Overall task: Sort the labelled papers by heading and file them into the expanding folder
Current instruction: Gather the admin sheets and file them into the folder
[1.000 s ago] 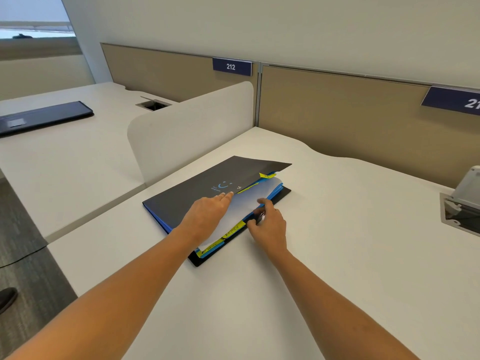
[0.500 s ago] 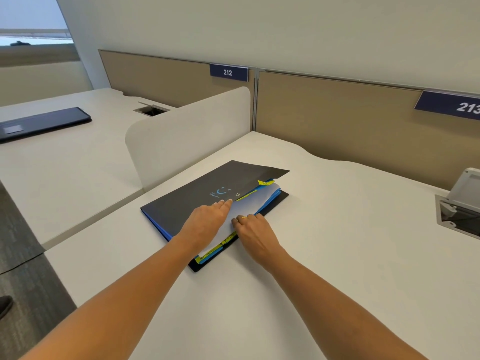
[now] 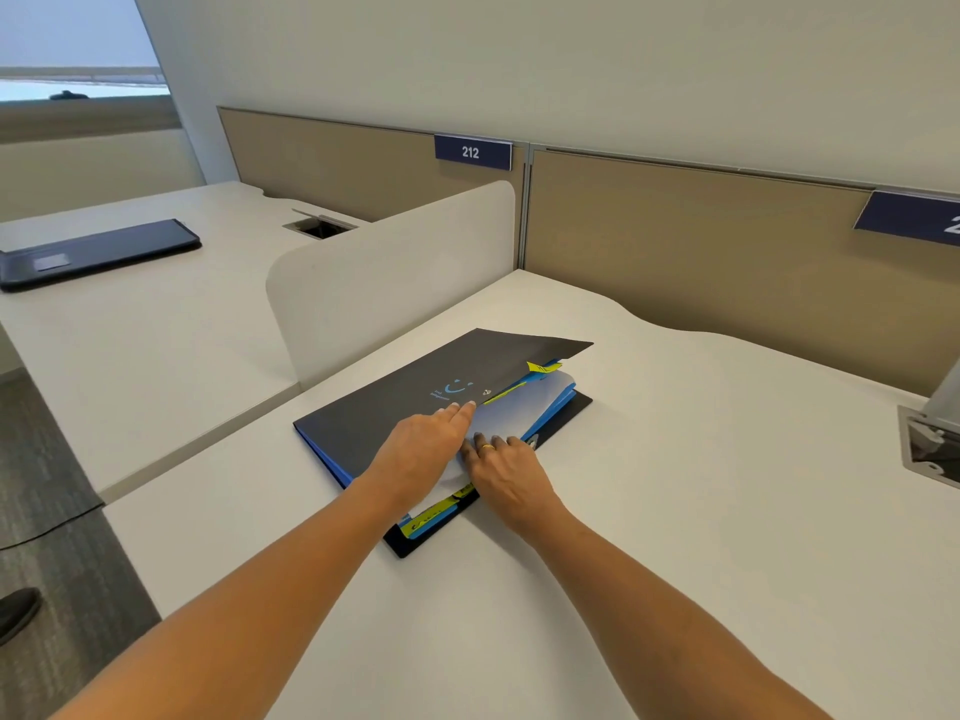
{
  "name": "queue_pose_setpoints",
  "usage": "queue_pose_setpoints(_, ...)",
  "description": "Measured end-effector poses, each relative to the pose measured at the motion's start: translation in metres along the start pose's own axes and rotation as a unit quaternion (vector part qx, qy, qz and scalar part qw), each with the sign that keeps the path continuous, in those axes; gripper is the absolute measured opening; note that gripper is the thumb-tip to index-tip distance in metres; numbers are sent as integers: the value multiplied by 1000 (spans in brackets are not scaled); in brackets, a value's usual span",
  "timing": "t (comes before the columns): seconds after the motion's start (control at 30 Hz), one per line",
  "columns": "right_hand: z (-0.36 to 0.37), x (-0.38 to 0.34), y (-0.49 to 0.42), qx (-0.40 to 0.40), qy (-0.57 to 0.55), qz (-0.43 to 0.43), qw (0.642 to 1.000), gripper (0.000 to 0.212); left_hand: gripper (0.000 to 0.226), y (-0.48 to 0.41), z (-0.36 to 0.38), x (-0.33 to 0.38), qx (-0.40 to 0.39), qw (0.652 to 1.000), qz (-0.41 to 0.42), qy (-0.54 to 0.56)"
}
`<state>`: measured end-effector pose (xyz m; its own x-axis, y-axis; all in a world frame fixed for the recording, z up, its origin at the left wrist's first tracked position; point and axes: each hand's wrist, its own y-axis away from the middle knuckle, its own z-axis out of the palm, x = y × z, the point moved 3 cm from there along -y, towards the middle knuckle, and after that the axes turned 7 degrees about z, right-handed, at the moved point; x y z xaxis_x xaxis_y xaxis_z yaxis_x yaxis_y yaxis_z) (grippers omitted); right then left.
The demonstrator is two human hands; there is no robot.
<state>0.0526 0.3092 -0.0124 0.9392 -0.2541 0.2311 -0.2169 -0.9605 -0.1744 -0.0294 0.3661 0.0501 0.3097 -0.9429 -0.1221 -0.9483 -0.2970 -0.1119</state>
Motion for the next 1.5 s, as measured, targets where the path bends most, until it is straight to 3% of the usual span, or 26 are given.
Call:
queue_pose_setpoints(0.47,-6,-6,-7,-47,-14,9,999,38,61,0,2,7,-7,999,-3,33)
queue_pose_setpoints(0.6,-1,1,0,-59,-13,-24,998,50,57,3,-1,1,46,997,-10,55)
queue_pose_setpoints(0.7,2,6,4,-62,-15,-25,998,50,67,4,-3,-8,131,989,50,43)
queue_pose_setpoints(1.1,-4,-18,-10,-52,-28,-23,998,47,73,15,9,-17,100,989,109,6)
queue_pose_setpoints(1.27,-4,-21,-11,-2,20,-31,999,38,70,16,14,-17,102,989,111,10)
queue_pose_setpoints(1.43,-1,-12,-5,-38,-42,-33,998,48,73,15,16,-19,116,988,102,-3)
queue_pose_setpoints(1.5,1,-7,1,-18,-76,-4,997,49,74,14,22,-18,124,987,102,-2)
